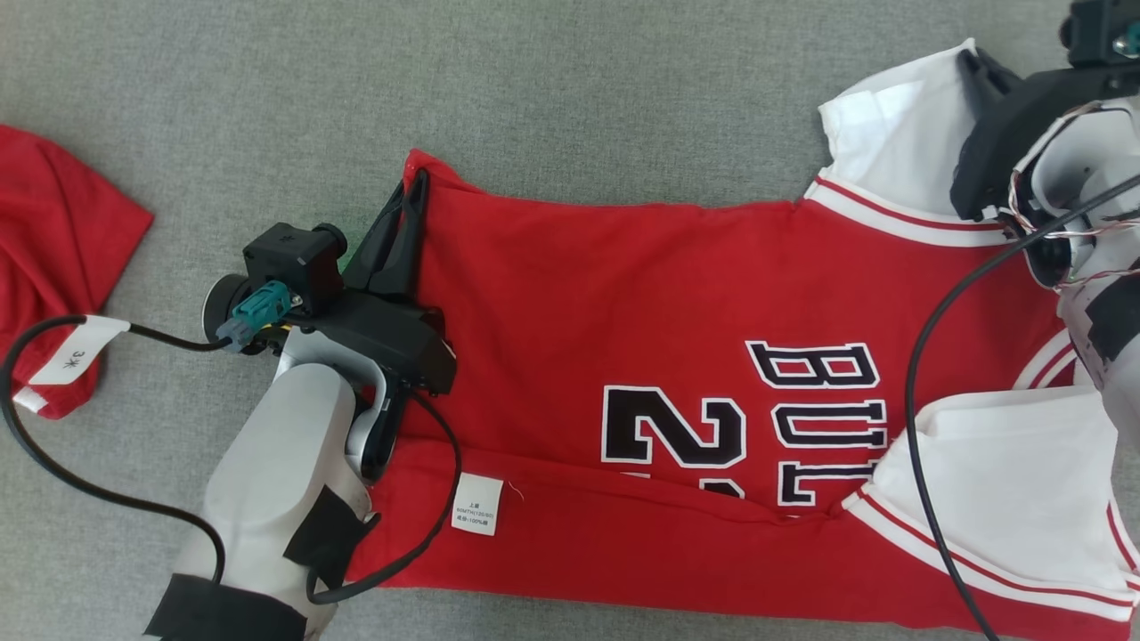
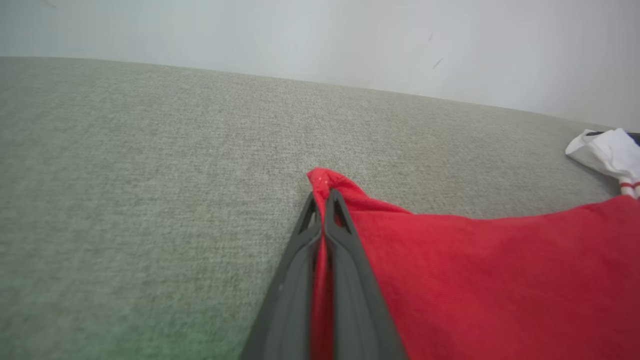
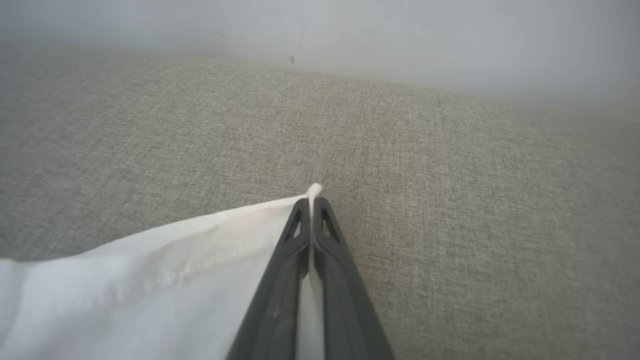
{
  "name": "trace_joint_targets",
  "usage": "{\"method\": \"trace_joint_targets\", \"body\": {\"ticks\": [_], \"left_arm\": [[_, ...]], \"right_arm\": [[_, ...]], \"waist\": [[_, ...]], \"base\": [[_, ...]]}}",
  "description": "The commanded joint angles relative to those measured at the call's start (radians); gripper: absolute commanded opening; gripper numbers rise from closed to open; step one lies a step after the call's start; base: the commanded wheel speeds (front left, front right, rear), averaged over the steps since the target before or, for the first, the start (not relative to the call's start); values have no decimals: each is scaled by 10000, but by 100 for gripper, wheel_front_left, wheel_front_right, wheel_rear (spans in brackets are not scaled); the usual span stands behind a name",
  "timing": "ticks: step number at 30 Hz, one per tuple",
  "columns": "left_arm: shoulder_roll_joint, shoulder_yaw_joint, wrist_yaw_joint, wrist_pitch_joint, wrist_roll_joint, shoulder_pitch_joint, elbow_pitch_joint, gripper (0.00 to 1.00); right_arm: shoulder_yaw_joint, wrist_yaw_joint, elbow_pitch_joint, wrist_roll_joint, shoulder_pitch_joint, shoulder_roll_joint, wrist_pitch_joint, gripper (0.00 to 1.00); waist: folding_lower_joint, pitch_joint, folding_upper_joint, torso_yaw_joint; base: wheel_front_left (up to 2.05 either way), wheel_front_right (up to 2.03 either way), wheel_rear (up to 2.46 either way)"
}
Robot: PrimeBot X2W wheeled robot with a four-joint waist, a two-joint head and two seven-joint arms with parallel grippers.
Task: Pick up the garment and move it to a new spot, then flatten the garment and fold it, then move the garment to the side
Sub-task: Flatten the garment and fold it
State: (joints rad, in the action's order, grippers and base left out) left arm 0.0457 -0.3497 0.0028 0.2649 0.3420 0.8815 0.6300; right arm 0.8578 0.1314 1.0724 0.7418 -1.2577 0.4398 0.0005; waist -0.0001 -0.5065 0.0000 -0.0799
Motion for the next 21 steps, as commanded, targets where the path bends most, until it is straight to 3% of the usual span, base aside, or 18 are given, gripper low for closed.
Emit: {"method": "trace_joint_targets", "body": {"ticks": [1,12,21], "left_arm": [[93,48,76,-9,82,-277,172,0],[66,619,17,-8,1,-810,100,0],[66,1050,-68,-6,-117,-1338,0,0]], "right_arm": [[85,-15,43,116,137,111,-291,0],[522,-14,-454,999,877,191,-1991,0],[731,-15,-1232,1584,2074,540,-2582,0]], "waist": [[1,95,0,57],[1,945,0,493],[1,1645,0,722]], "base": [[0,0,0],[0,0,0],[0,0,0]]}}
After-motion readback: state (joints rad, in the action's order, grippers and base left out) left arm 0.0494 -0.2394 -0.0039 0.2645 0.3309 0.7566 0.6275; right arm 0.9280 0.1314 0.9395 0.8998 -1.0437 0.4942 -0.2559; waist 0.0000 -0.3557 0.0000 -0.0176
